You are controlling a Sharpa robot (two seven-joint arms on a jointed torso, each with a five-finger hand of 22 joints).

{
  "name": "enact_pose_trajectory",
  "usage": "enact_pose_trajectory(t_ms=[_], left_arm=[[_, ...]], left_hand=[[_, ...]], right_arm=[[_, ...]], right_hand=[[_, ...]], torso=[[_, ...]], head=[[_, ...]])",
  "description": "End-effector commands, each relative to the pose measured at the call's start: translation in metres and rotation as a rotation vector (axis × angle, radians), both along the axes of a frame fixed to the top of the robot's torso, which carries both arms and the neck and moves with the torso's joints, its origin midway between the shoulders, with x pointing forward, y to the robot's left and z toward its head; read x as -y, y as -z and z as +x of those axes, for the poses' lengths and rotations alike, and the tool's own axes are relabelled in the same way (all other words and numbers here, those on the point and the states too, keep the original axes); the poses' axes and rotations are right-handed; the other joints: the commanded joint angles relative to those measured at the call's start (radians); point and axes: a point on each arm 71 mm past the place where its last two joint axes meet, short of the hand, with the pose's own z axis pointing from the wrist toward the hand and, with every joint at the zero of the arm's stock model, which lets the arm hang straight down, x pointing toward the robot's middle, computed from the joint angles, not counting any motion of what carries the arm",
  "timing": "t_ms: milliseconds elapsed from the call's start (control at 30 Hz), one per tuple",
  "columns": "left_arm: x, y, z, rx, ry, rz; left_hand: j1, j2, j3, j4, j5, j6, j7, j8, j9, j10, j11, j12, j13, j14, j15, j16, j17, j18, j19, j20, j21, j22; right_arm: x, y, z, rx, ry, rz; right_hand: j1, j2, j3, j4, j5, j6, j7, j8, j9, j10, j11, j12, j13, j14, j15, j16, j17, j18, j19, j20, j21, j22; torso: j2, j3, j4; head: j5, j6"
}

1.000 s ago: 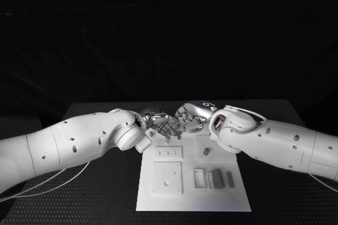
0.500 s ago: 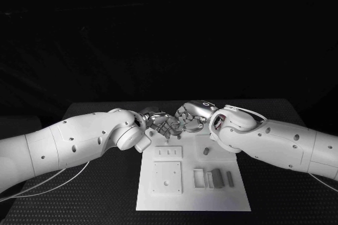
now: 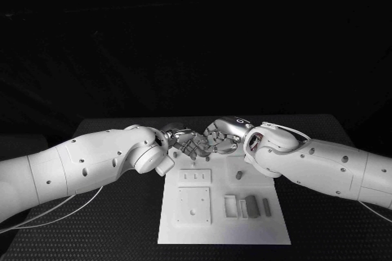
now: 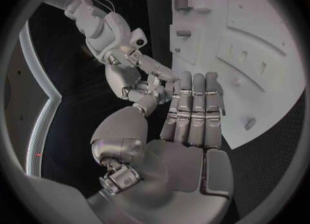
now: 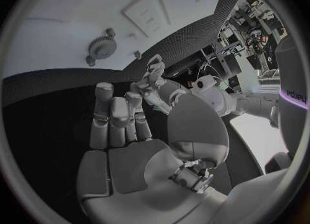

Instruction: Assemble the parts on the task board

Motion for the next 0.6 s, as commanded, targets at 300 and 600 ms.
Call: enact_pose_trajectory(t_ms=[300,600], left_arm=[[-0.008,-0.001,0.004,0.05,-0.018,0.077],[-0.01,0.004,0.002,0.079,-0.017,0.164]], left_hand=[[0.002,-0.001,0.012,0.0,-0.004,0.034,-0.022,0.013,0.012,0.021,-0.008,0.013,0.019,0.013,-0.006,0.021,0.011,-0.002,0.01,-0.012,0.011,0.017],[0.007,-0.006,0.012,0.0,-0.011,0.039,-0.027,0.022,0.033,0.032,-0.016,0.031,0.045,0.019,-0.013,0.048,0.022,-0.001,0.019,-0.019,0.024,0.042]], right_arm=[[0.038,-0.002,0.004,0.003,0.075,0.034],[0.063,-0.017,0.017,0.009,0.147,0.076]], right_hand=[[0.009,-0.028,0.003,-0.005,0.006,-0.031,0.019,-0.015,-0.008,-0.006,0.017,-0.004,-0.002,-0.002,0.017,-0.01,-0.003,0.013,-0.006,0.002,-0.01,0.013],[0.021,-0.02,0.005,-0.01,0.005,-0.029,0.02,-0.014,-0.008,-0.011,0.018,-0.006,-0.004,-0.005,0.018,-0.015,-0.005,0.013,-0.01,0.004,-0.015,0.013]], torso=[[0.0,0.0018,0.0002],[-0.002,0.0035,-0.0018]], head=[[0.01,0.002],[0.013,0.001]])
